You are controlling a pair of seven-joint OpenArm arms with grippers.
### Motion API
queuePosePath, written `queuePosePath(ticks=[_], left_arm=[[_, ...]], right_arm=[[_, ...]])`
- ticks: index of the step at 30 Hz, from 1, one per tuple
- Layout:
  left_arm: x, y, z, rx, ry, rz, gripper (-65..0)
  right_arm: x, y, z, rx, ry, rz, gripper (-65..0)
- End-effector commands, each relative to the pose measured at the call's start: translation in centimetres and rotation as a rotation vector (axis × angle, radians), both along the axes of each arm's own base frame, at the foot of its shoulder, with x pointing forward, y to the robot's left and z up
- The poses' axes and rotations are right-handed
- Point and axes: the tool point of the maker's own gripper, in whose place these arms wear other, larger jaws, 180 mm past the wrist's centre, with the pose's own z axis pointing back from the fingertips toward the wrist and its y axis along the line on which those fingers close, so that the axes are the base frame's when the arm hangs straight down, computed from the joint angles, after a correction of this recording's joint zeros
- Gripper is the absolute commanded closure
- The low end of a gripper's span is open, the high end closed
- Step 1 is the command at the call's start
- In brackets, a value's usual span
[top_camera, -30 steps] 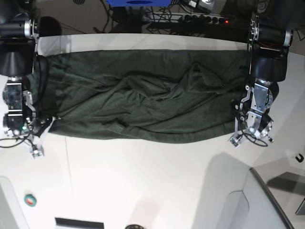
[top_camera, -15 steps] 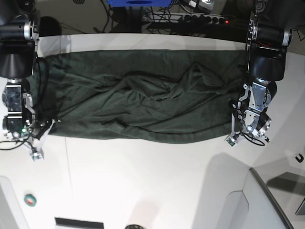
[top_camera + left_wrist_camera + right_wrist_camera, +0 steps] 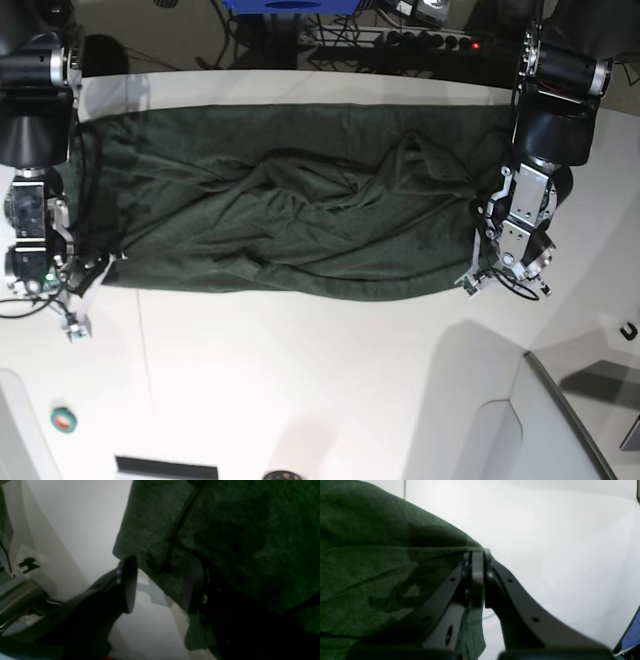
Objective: Layout the t-shirt on the table in an organized manner, then fold the t-shirt properly
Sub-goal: 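Hold the shirt edge with both grippers and pull it straight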
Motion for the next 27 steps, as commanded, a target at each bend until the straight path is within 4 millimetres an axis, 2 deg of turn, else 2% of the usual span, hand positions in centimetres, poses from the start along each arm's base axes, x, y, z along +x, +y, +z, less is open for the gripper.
queuePosePath(ticks=[1,8,16,27], left_arm=[[1.4,0.7,1.5,0.017,-0.042,0.000,-28.3],[2.3,0.9,2.2,0.025,-0.060,-0.002,-28.3],[2.0,1.7,1.6,0.025,-0.033,0.026,-28.3],[3.6,2.2,1.7,-0.011,-0.050,0.038,-28.3]], right_arm=[[1.6,-0.7,1.8,-0.019,-0.053,0.000,0.0],[1.6,-0.7,1.8,-0.019,-0.053,0.000,0.0],[1.6,-1.0,1.8,-0.023,-0.053,-0.002,0.0],[1.5,-1.3,1.9,-0.026,-0.054,-0.008,0.0]])
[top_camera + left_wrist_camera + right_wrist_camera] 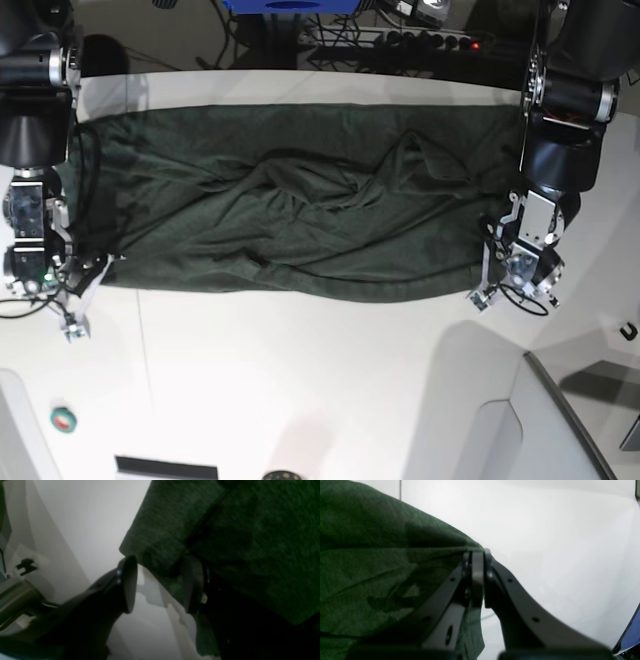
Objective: Layout the t-shirt on the table in an organized manner, then fold the t-shirt properly
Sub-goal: 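Hold the shirt edge with both grippers and pull it straight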
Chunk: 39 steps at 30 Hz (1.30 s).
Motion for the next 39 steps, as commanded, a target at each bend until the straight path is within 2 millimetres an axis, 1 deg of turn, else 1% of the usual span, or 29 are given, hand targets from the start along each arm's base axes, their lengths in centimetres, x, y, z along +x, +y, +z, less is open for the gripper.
queuePosePath(ticks=[1,4,9,12,15,18,22,23,24,25,28,29,39], left_arm=[[1.5,0.7,1.6,0.014,-0.043,0.005,-28.3],[2.3,0.7,2.2,0.012,-0.061,0.006,-28.3],[2.7,0.7,2.6,0.012,-0.068,0.007,-28.1],[1.8,1.2,1.5,0.010,-0.030,0.026,-28.1],[2.1,1.0,1.1,-0.014,-0.032,0.022,-28.1],[1.8,1.0,0.6,-0.024,-0.023,0.023,-28.1],[1.8,1.0,0.6,-0.024,-0.024,0.022,-27.8],[1.7,1.0,0.5,-0.024,-0.023,0.023,-26.7],[1.7,1.0,0.5,-0.024,-0.023,0.023,-23.9],[1.7,1.0,0.5,-0.024,-0.023,0.023,-19.3],[1.7,1.0,0.5,-0.024,-0.023,0.023,-1.2],[1.7,1.0,0.5,-0.024,-0.023,0.023,0.0],[1.6,1.0,0.5,-0.025,-0.018,0.022,0.0]], right_arm=[[1.6,-1.2,1.9,-0.023,-0.054,-0.006,0.0],[1.6,-1.2,1.9,-0.023,-0.054,-0.006,0.0],[1.6,-1.1,1.9,-0.024,-0.054,-0.005,0.0],[1.6,-1.0,1.9,-0.024,-0.054,-0.001,0.0],[1.6,-1.0,1.9,-0.024,-0.054,-0.001,0.0],[1.6,-1.0,1.9,-0.024,-0.054,-0.001,0.0],[1.6,-1.0,1.8,-0.025,-0.054,0.000,0.0],[1.6,-1.0,1.8,-0.025,-0.054,0.000,0.0],[1.6,-1.0,1.8,-0.025,-0.054,0.000,0.0],[1.6,-1.0,1.8,-0.025,-0.054,0.000,0.0],[1.6,-1.0,1.8,-0.025,-0.054,0.000,0.0],[1.6,-1.0,1.8,-0.025,-0.054,0.000,0.0],[1.6,-1.0,1.8,-0.025,-0.054,0.001,0.0]])
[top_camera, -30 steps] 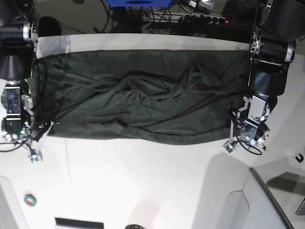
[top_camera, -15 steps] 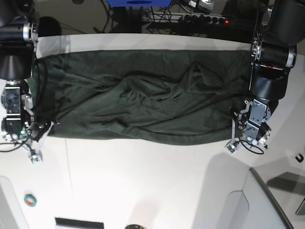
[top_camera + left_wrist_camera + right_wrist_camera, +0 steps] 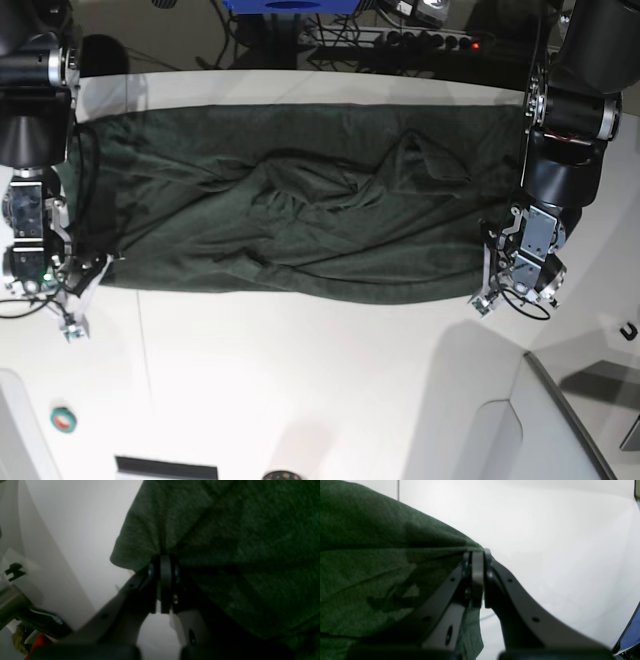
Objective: Layout the t-shirt on the table in an organized manner, then fold the t-shirt properly
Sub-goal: 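Hold the shirt edge with both grippers and pull it straight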
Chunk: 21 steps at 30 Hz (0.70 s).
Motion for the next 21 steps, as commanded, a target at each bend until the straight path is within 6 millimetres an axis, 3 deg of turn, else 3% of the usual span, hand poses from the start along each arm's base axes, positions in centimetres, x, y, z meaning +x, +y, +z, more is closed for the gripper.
queuePosePath(ticks=[1,4,10,15,21], left_arm=[[1.2,0.7,1.4,0.011,-0.035,0.007,0.0],[1.9,0.4,2.6,-0.023,-0.063,0.044,0.0],[3.9,0.2,8.2,-0.118,-0.187,0.096,0.0],[4.0,-0.5,10.0,-0.117,-0.231,0.069,0.0],[4.6,3.0,12.8,-0.186,-0.348,0.231,0.0]], right_arm=[[1.6,-0.9,1.8,-0.023,-0.050,0.001,0.0],[1.6,-0.9,1.8,-0.024,-0.052,0.001,0.0],[1.7,-0.7,2.0,-0.022,-0.056,0.003,0.0],[2.1,-0.5,2.6,-0.024,-0.077,0.008,0.0],[4.5,-0.2,6.1,-0.036,-0.176,0.023,0.0]])
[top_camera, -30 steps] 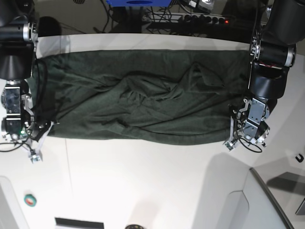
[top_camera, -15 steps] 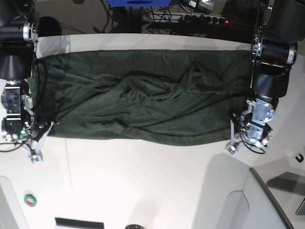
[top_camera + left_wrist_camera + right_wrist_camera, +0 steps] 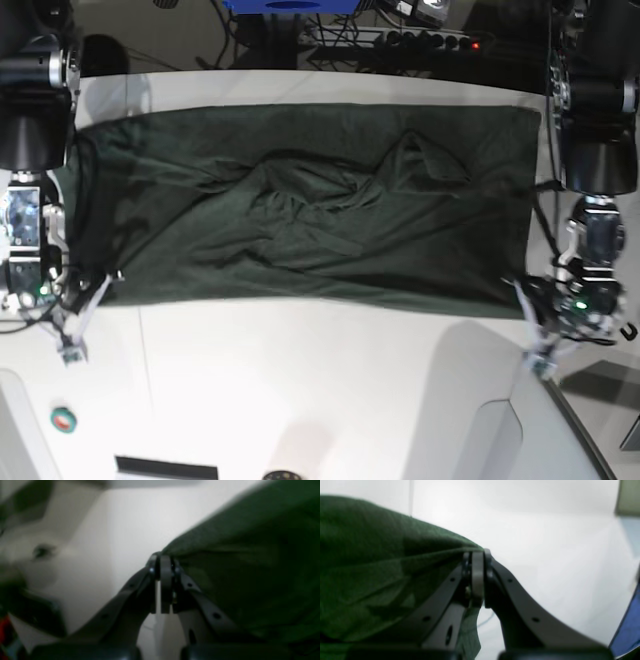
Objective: Layout the t-shirt on the table in an organized manner, then fold the t-shirt properly
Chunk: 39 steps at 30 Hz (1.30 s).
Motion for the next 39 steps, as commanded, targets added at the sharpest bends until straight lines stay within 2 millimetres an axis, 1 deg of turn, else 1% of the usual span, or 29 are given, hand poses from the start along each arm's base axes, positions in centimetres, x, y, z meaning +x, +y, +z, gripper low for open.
queuePosePath(ticks=[1,3,6,10,12,16,20,23,25,26,27,29,32,34,37,39], left_arm=[[1.3,0.7,2.2,0.007,-0.061,0.011,0.0],[1.3,1.1,2.5,0.004,-0.070,0.023,0.0],[2.1,1.1,3.4,0.003,-0.092,0.024,0.0],[2.5,1.0,4.0,0.000,-0.107,0.025,0.0],[3.2,0.9,4.8,-0.007,-0.127,0.026,0.0],[3.6,0.6,5.1,-0.011,-0.139,0.023,0.0],[3.7,0.4,5.1,-0.017,-0.141,0.021,0.0],[3.5,0.1,4.7,-0.026,-0.134,0.019,0.0],[3.6,-0.6,4.4,-0.038,-0.133,0.014,0.0],[3.3,-0.7,4.0,-0.039,-0.125,0.013,0.0],[2.7,-0.7,3.2,-0.040,-0.106,0.012,0.0],[1.9,-1.3,2.8,-0.030,-0.107,-0.008,0.0],[-0.7,-2.1,1.8,0.000,-0.062,-0.029,0.0],[-2.4,-3.4,1.0,0.004,-0.048,-0.057,0.0],[-4.8,-4.6,0.2,0.014,-0.035,-0.095,0.0],[-6.5,-5.1,-0.6,0.017,-0.015,-0.114,0.0]], right_arm=[[2.3,-0.8,2.9,-0.024,-0.081,0.001,0.0],[2.9,-0.9,3.5,-0.023,-0.095,-0.001,0.0],[4.1,-1.1,4.2,-0.018,-0.104,-0.009,0.0],[4.9,-1.3,4.2,-0.007,-0.092,-0.021,0.0],[4.9,-1.3,3.6,0.004,-0.069,-0.028,0.0],[5.0,-1.1,2.1,0.029,-0.062,-0.023,0.0],[4.4,-0.9,-0.1,0.054,-0.038,-0.022,0.0],[4.3,-0.8,-1.1,0.068,-0.041,-0.018,0.0],[4.1,-0.8,-1.5,0.072,-0.035,-0.018,0.0],[4.0,-0.8,-1.6,0.072,-0.032,-0.019,0.0],[3.9,-0.8,-1.7,0.072,-0.030,-0.019,0.0],[3.3,-0.9,-2.2,0.069,-0.018,-0.019,0.0],[2.2,-0.9,-3.3,0.070,0.010,-0.021,0.0],[1.2,-0.8,-4.2,0.071,0.031,-0.022,0.0],[0.0,-0.7,-5.3,0.077,0.055,-0.026,0.0],[-0.6,0.1,-6.0,0.091,0.070,-0.023,0.0]])
